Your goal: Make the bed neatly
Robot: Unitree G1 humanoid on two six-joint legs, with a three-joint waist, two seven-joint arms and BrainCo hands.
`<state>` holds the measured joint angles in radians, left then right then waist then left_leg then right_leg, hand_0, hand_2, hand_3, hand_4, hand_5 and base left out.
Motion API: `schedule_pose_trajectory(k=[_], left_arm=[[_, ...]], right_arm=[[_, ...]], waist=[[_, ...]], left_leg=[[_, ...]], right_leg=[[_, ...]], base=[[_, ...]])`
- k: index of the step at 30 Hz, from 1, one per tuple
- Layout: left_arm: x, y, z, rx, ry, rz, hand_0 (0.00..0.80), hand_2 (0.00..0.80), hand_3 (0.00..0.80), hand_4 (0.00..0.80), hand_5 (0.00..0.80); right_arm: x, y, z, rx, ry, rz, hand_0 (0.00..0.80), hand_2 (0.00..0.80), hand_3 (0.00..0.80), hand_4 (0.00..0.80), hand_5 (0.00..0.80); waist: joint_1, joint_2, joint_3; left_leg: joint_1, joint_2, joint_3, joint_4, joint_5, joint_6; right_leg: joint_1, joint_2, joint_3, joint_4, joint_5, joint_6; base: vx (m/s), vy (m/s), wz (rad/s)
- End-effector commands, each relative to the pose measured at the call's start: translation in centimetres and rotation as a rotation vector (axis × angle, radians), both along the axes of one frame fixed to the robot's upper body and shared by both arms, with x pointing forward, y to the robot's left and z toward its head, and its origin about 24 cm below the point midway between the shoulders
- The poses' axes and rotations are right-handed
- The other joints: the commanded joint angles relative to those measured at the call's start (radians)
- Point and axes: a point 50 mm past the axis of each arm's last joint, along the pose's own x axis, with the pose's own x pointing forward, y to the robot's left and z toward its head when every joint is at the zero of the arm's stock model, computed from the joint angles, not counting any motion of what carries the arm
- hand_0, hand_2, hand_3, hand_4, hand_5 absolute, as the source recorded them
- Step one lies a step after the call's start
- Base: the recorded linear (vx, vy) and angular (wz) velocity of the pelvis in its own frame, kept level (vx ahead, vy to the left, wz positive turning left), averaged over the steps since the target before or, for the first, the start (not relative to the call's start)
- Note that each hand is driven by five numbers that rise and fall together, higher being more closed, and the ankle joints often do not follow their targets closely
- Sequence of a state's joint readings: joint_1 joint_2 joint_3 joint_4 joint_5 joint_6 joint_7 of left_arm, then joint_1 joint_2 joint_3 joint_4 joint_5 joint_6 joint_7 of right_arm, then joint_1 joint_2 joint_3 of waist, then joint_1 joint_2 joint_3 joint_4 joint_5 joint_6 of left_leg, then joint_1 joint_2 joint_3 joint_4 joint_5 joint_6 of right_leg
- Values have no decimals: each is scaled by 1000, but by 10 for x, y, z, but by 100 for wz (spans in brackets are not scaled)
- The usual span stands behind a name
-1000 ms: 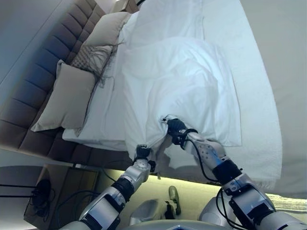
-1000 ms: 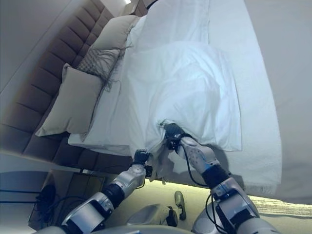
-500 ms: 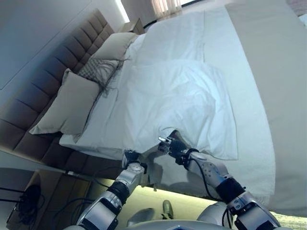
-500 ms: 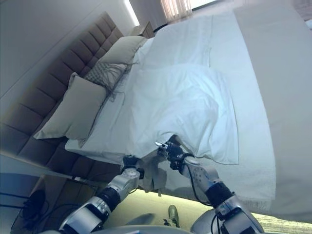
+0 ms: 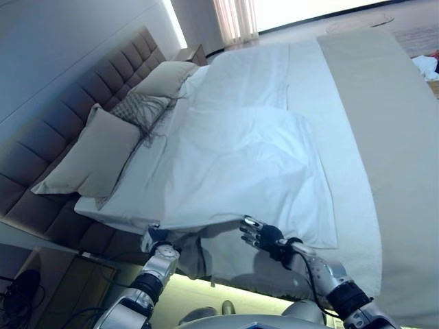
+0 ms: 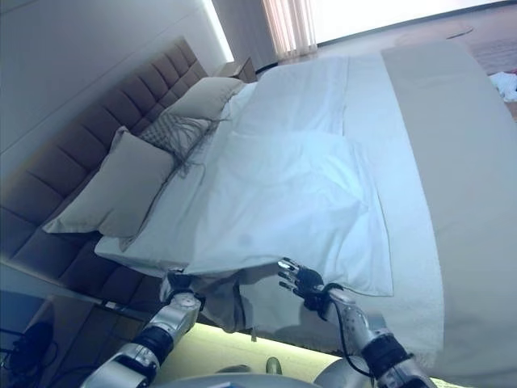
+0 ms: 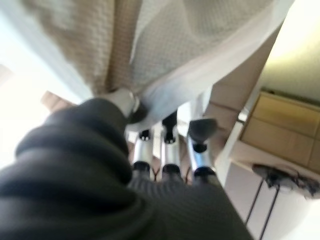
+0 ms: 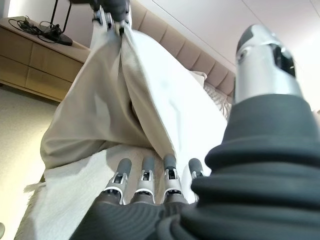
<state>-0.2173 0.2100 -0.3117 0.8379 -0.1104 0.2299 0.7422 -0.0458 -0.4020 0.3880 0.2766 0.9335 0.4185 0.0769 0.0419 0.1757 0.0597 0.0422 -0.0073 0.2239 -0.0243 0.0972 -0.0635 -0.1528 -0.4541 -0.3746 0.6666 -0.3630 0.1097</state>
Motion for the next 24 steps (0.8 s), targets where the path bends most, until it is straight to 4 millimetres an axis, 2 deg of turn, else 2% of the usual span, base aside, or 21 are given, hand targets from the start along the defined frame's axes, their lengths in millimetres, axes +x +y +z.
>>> schedule_pose_trajectory(k=[1,6,8,12,16,24], left_arm=[[7,81,31,235,-63,137,800,800,800,800,800],[-4,132,50,355,-75,205,800,800,800,800,800],[-12,165,68,410,-78,250,800,800,800,800,800],[-23,209,95,440,-75,257,800,800,800,800,800],[-20,231,120,467,-79,225,800,800,800,800,800],[-13,268,187,514,-150,199,800,800,800,800,800]], right_arm=[[19,13,29,141,-155,-14,0,0,0,0,0],[10,-4,28,148,-146,-46,0,0,0,0,0],[3,-14,25,155,-148,-65,0,0,0,0,0],[-4,-23,22,155,-140,-97,0,0,0,0,0],[-6,-29,20,133,-135,-117,0,0,0,0,0],[-9,-45,26,105,-149,-129,0,0,0,0,0]], waist=[[15,-62,-20],[12,-63,-39],[15,-65,-45],[18,-67,-56],[16,-63,-65],[-5,-41,-84]], left_leg=[[6,53,-50,-21,42,-12],[13,56,-58,-36,44,-16],[17,55,-63,-38,42,-19],[27,54,-73,-39,41,-21],[34,40,-81,-41,36,-16],[36,3,-70,-47,24,-4]], right_leg=[[184,-42,-26,-479,445,118],[195,-33,-32,-495,441,120],[203,-29,-36,-502,441,125],[224,-25,-42,-510,451,128],[237,-26,-41,-515,469,130],[226,-24,-9,-536,524,144]], base=[[0,0,0],[0,1,-1],[-10,-27,-7],[18,-27,-7],[38,40,4],[22,66,-2]])
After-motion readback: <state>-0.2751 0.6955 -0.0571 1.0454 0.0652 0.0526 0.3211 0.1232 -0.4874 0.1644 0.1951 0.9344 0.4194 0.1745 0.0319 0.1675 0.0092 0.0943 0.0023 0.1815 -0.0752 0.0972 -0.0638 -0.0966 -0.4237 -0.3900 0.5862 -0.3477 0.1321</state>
